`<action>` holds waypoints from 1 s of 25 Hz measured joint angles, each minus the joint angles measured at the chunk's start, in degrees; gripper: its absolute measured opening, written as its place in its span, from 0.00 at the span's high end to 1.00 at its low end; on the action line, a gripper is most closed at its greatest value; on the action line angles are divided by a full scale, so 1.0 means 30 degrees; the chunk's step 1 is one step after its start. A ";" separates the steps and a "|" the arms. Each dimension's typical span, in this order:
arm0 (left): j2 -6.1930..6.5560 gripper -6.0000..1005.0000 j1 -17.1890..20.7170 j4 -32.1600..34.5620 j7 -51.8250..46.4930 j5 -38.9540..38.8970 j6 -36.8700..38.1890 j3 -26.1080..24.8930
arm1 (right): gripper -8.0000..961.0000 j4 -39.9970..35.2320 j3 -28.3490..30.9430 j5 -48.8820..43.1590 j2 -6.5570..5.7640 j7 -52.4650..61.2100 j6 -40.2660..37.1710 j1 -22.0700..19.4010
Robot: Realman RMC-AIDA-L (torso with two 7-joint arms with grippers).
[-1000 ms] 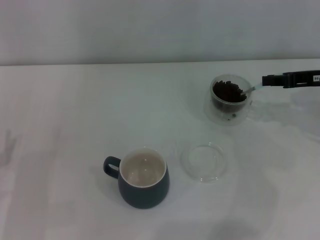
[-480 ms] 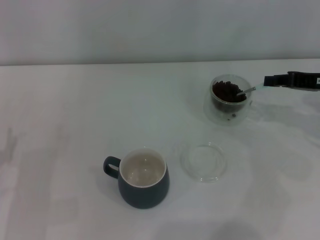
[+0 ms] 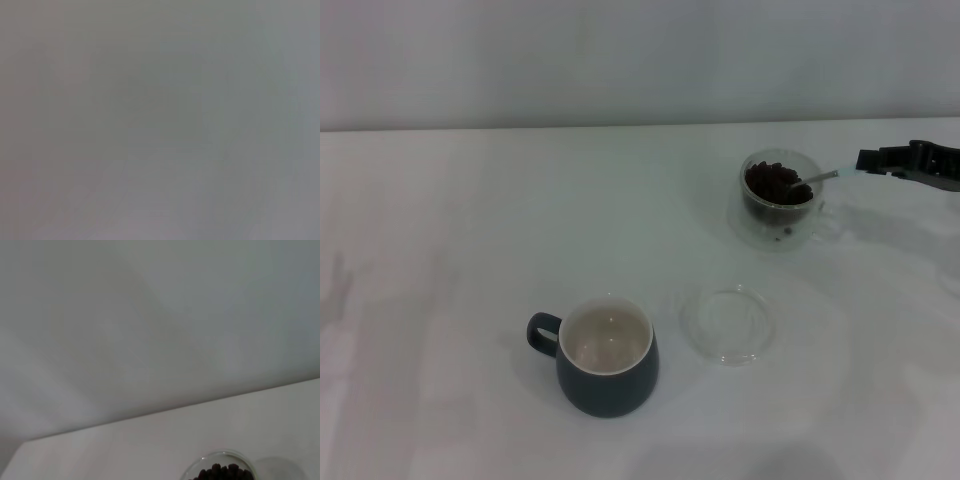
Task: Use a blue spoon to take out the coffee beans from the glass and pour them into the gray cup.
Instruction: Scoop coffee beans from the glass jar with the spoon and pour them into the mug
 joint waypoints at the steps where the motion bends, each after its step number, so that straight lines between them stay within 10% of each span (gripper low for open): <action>1: 0.0000 0.17 -0.0010 -0.0044 -0.0001 0.0000 0.0000 0.0000 | 0.82 0.0106 0.0010 0.0200 -0.0035 0.0000 0.0022 -0.0051; 25: -0.0001 0.17 -0.0108 -0.0338 0.0001 0.0033 0.0120 0.0081 | 0.81 0.2875 0.1475 0.2807 -0.0401 -0.0189 0.0144 -0.1035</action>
